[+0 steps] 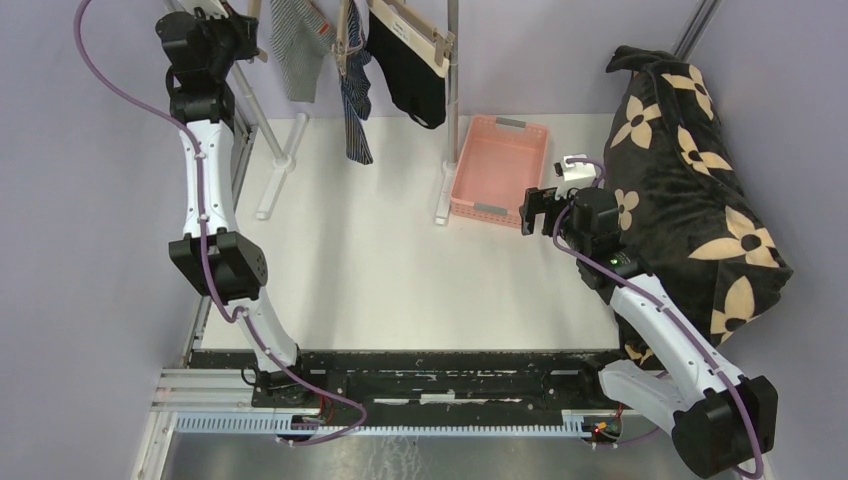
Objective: Remove the underwear clipped to the hanger
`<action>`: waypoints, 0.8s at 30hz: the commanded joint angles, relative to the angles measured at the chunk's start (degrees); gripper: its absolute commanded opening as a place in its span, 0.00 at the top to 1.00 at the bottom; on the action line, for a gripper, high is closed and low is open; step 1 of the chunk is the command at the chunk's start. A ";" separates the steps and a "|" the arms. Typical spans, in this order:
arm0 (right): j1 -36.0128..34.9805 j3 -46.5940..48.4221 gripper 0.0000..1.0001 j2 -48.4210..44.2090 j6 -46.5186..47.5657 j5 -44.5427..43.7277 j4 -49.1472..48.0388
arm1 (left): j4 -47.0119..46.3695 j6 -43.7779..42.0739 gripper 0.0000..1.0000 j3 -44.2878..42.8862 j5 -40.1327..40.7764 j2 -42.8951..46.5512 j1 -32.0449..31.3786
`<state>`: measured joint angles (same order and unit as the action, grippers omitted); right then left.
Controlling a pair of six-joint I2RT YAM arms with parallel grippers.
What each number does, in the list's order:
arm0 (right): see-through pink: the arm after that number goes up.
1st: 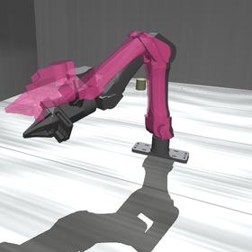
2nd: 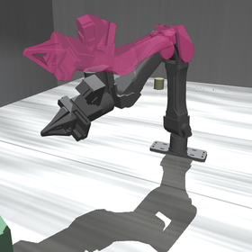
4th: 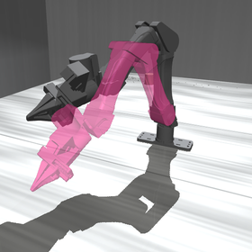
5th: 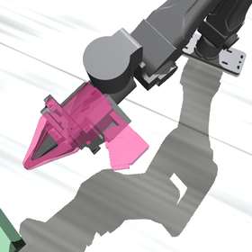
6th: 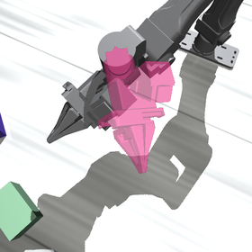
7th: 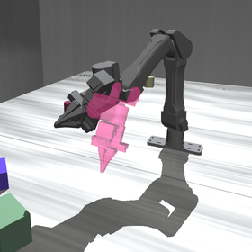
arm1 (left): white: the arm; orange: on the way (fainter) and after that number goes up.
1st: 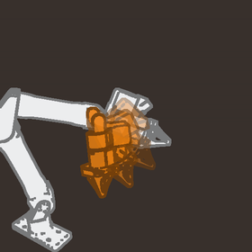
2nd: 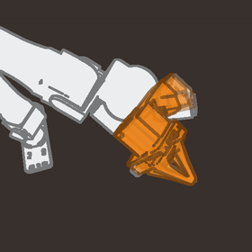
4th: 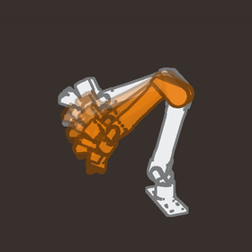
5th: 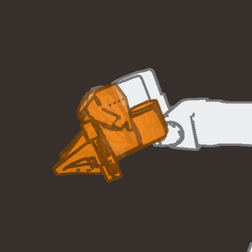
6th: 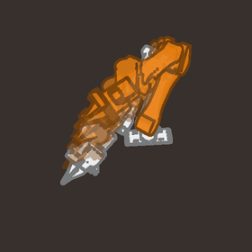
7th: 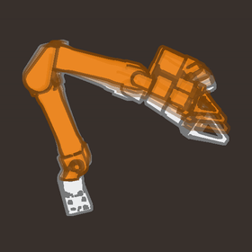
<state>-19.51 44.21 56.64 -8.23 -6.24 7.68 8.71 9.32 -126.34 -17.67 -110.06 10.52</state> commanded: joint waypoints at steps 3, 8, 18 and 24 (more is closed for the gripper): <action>-0.36 0.16 0.00 -0.05 0.44 0.70 -3.06 | -3.26 -1.12 0.97 2.38 -1.64 10.24 -0.10; -0.44 -0.08 0.00 -0.14 -0.07 1.53 -3.37 | -1.38 -4.44 0.97 10.15 -1.58 16.66 -0.10; -0.44 1.17 0.00 0.22 -0.85 2.49 -2.60 | 7.79 -10.99 0.97 33.03 -1.19 31.34 -0.15; -0.52 4.99 0.00 4.91 -1.06 5.14 -3.65 | 13.96 -14.42 0.97 45.94 -2.11 41.87 -0.15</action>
<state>-19.77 44.49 58.59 -8.75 -3.49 7.20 20.84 -0.12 -84.23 -18.02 -75.37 10.50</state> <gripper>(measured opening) 0.999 0.142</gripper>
